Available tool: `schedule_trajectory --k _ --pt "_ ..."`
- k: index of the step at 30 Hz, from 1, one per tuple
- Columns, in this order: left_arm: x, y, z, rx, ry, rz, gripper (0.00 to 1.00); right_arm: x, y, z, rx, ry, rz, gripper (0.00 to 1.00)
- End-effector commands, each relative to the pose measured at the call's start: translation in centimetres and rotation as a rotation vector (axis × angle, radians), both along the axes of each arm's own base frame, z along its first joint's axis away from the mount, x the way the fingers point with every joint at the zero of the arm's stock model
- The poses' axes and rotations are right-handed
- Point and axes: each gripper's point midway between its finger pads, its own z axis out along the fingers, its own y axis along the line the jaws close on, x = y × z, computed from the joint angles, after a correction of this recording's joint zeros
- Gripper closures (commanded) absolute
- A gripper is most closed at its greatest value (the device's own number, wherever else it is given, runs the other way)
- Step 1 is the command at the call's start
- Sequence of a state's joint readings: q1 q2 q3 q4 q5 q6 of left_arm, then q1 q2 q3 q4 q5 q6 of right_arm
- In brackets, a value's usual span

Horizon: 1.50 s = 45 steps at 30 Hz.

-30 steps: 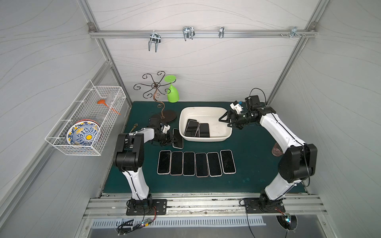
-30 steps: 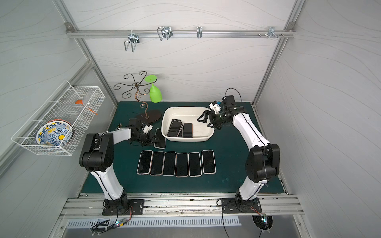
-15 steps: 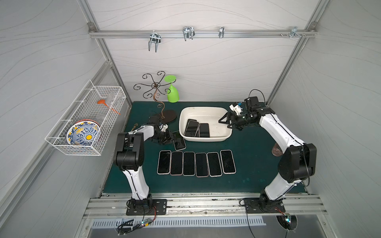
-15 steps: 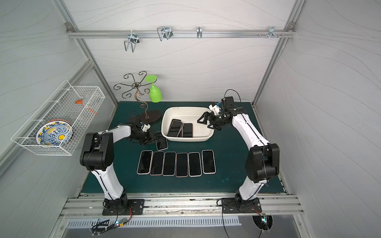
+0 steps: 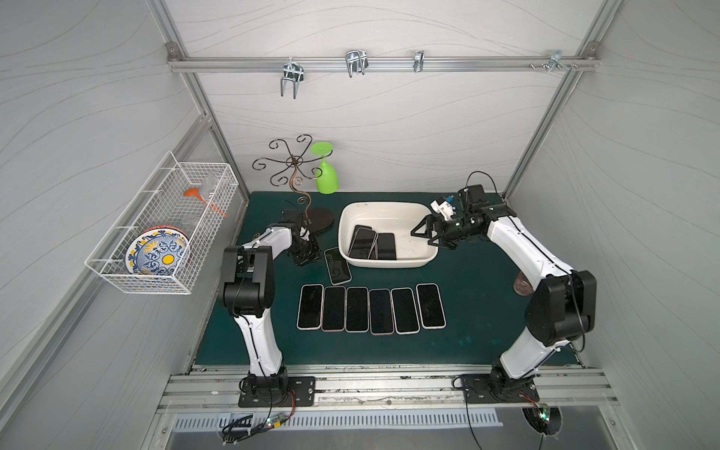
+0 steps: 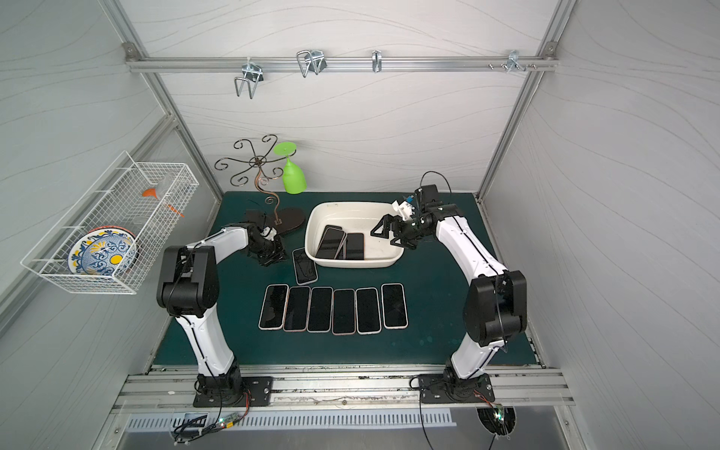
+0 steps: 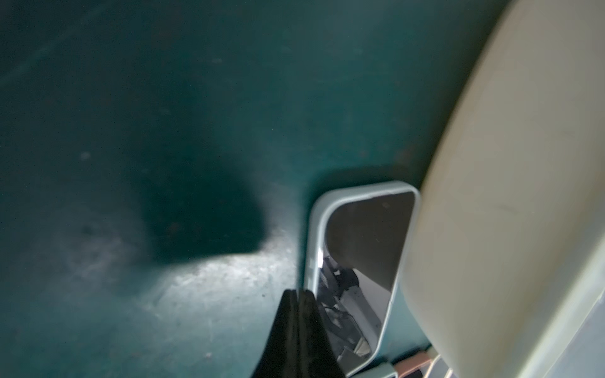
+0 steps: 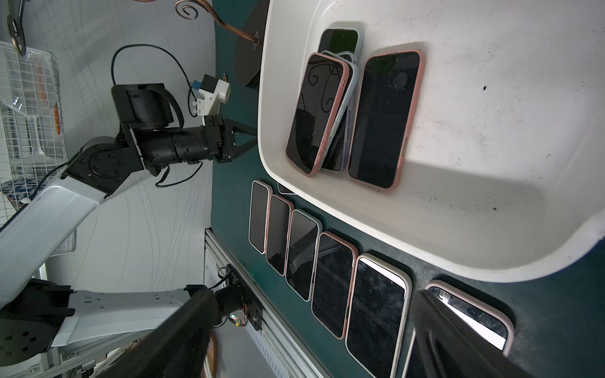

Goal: Take the phone out of the storage box
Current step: Place the phone at the center of the board.

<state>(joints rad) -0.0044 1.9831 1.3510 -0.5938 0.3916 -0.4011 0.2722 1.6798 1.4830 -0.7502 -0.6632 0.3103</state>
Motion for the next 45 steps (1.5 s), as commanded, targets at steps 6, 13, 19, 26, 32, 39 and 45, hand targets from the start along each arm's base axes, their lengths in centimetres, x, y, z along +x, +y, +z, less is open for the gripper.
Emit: schedule_trajectory --k 6,13,19,26,32,39,45 --pt "2.2 0.8 -0.6 0.087 0.054 -0.015 0.99 -0.7 0.0 0.5 -0.018 -0.016 0.019 0.01" --pt "3.6 -1.6 -1.1 0.054 0.064 -0.064 0.99 -0.8 0.0 0.1 -0.027 -0.007 0.017 0.01" --pt "4.5 -2.7 -1.6 0.028 0.06 -0.062 1.0 -0.8 -0.1 -0.1 -0.035 -0.006 0.017 0.01" --pt "5.5 -3.0 -1.7 0.022 0.039 -0.036 0.99 -1.0 -0.1 -0.5 -0.041 0.002 0.023 0.01" --pt "6.4 -3.4 -0.6 0.001 0.004 -0.035 0.97 -1.2 -0.1 -0.9 -0.045 0.008 0.024 0.01" --pt "6.9 -4.6 0.1 -0.051 -0.022 -0.048 0.95 -1.0 -0.1 -1.1 -0.046 0.01 0.027 0.01" --pt "7.1 -5.1 -0.3 -0.067 -0.025 -0.042 0.95 -0.9 0.0 -1.2 -0.048 0.014 0.03 0.01"
